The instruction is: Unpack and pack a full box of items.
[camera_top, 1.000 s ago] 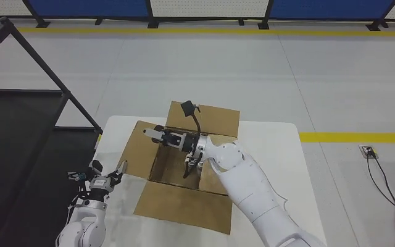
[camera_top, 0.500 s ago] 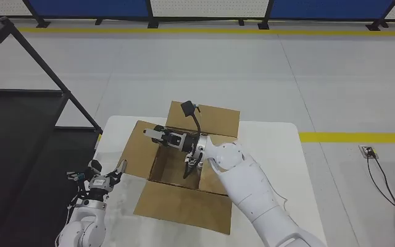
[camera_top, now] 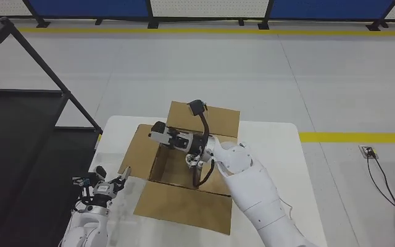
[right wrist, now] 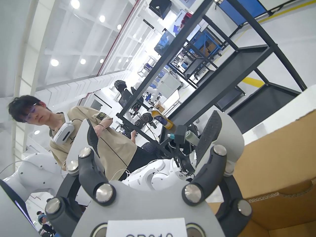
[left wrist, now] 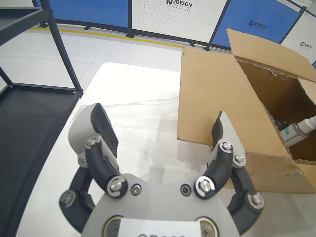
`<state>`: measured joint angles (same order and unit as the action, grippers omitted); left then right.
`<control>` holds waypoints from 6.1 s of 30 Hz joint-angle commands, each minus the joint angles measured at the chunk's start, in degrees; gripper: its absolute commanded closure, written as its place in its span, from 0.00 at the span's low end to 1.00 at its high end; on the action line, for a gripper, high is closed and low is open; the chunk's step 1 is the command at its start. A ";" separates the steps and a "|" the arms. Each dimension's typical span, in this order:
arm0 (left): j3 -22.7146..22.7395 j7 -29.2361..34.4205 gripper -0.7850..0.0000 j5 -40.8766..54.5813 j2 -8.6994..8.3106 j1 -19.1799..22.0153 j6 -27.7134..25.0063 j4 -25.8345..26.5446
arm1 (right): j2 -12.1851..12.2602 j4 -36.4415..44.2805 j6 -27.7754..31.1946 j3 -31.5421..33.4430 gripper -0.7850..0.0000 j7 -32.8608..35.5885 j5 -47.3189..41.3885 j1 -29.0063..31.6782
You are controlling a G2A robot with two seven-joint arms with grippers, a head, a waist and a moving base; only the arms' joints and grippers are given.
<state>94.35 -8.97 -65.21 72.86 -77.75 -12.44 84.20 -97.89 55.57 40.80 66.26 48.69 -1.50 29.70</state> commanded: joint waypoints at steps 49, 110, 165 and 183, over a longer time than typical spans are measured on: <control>5.11 23.67 0.00 20.51 -3.16 -10.30 -25.03 35.59 | 9.39 43.43 -18.38 16.47 0.00 15.26 6.81 19.53; -32.92 71.89 0.00 52.51 -0.96 40.82 -3.75 -12.85 | 19.07 47.89 -13.00 31.07 0.00 27.75 -7.53 32.89; -51.11 48.32 0.00 66.62 7.17 49.52 0.16 -11.86 | 30.80 57.14 -10.83 36.57 0.00 25.63 -21.19 44.11; -55.61 49.36 0.00 70.02 11.61 52.50 -3.58 -22.68 | 36.45 45.93 -14.30 33.20 0.00 29.10 -16.12 41.58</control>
<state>38.52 39.92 4.63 84.45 -25.24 -16.08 61.30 -61.66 102.52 26.55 100.00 77.73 -18.34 71.70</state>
